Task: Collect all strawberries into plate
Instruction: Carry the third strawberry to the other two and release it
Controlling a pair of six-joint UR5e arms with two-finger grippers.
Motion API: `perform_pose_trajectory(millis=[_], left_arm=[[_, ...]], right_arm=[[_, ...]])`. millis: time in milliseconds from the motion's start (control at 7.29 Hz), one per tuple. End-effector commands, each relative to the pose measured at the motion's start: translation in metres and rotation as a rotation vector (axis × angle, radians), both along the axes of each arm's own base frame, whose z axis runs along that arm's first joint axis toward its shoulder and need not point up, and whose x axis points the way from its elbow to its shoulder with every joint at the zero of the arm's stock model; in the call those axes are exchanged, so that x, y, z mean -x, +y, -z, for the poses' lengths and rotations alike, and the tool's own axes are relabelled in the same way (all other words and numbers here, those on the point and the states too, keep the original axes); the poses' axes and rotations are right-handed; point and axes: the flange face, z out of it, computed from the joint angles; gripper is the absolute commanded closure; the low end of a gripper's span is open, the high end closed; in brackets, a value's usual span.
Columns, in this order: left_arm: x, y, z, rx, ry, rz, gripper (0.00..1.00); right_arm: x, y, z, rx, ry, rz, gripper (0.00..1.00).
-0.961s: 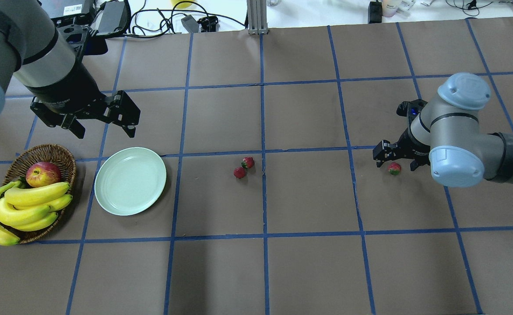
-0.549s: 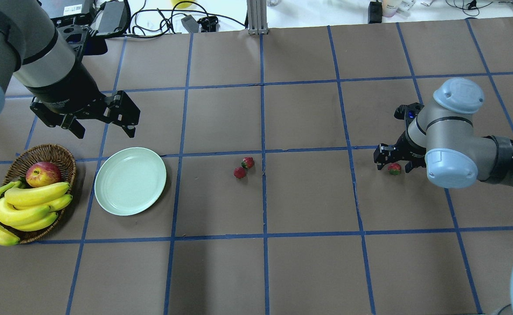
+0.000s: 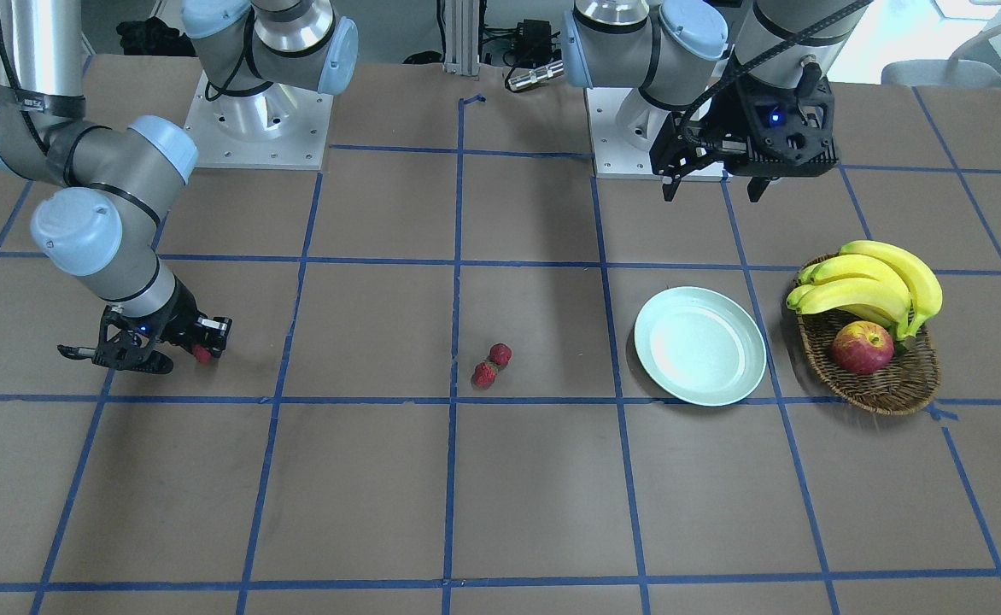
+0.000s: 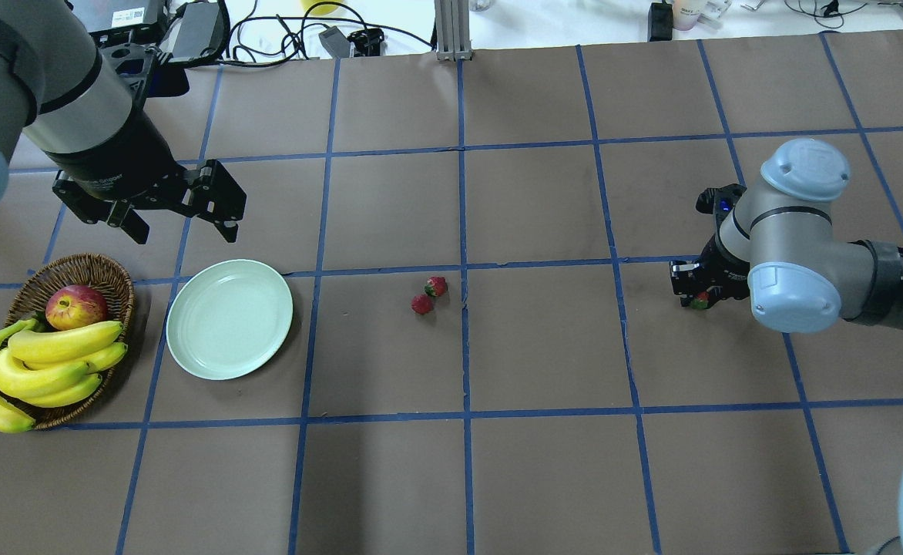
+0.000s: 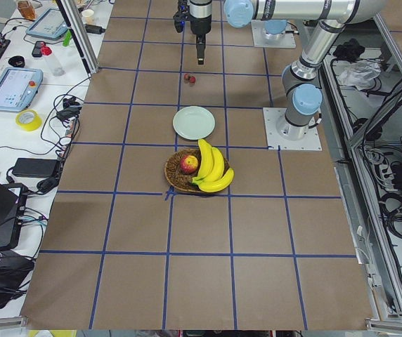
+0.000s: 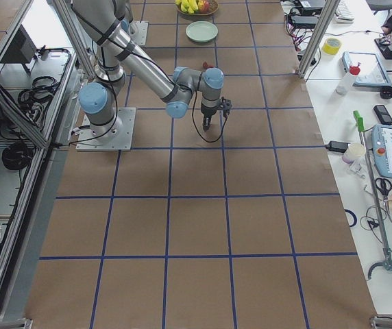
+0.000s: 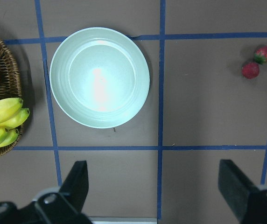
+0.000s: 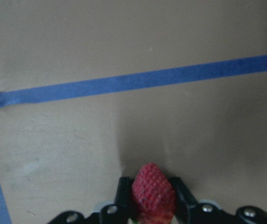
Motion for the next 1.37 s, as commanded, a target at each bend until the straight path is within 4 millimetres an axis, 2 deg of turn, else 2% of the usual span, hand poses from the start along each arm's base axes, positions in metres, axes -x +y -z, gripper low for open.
perform_pose_trajectory(millis=[0,137,412,549,686,824,961,1098,1235], left_arm=[[-0.001,0.0,0.0,-0.001,-0.006,0.0,0.0],[-0.001,0.0,0.0,-0.001,-0.006,0.0,0.0],[-0.001,0.0,0.0,-0.001,-0.005,-0.002,0.0],[-0.001,0.0,0.0,-0.001,-0.005,0.0,0.0],[-0.001,0.0,0.0,-0.001,-0.006,-0.002,0.0],[-0.002,0.0,0.0,-0.001,-0.006,-0.002,0.0],[-0.001,0.0,0.0,-0.001,-0.006,0.0,0.0],[-0.002,0.0,0.0,-0.003,-0.012,0.0,0.0],[0.0,-0.001,0.0,0.005,-0.01,0.0,0.0]], right_arm=[[-0.051,-0.007,-0.036,0.075,0.005,-0.062,1.0],[-0.115,-0.009,-0.053,0.119,-0.002,-0.098,1.0],[-0.247,-0.008,-0.104,0.22,-0.069,-0.048,1.0],[-0.296,0.005,-0.108,0.202,-0.09,0.041,1.0],[-0.337,0.026,-0.095,0.175,-0.095,0.077,1.0],[-0.369,0.026,-0.093,0.184,-0.113,0.086,1.0],[-0.411,0.023,-0.091,0.184,-0.125,0.083,1.0],[-0.451,0.016,-0.076,0.18,-0.125,0.11,1.0],[-0.481,0.022,-0.051,0.162,-0.108,0.117,1.0]])
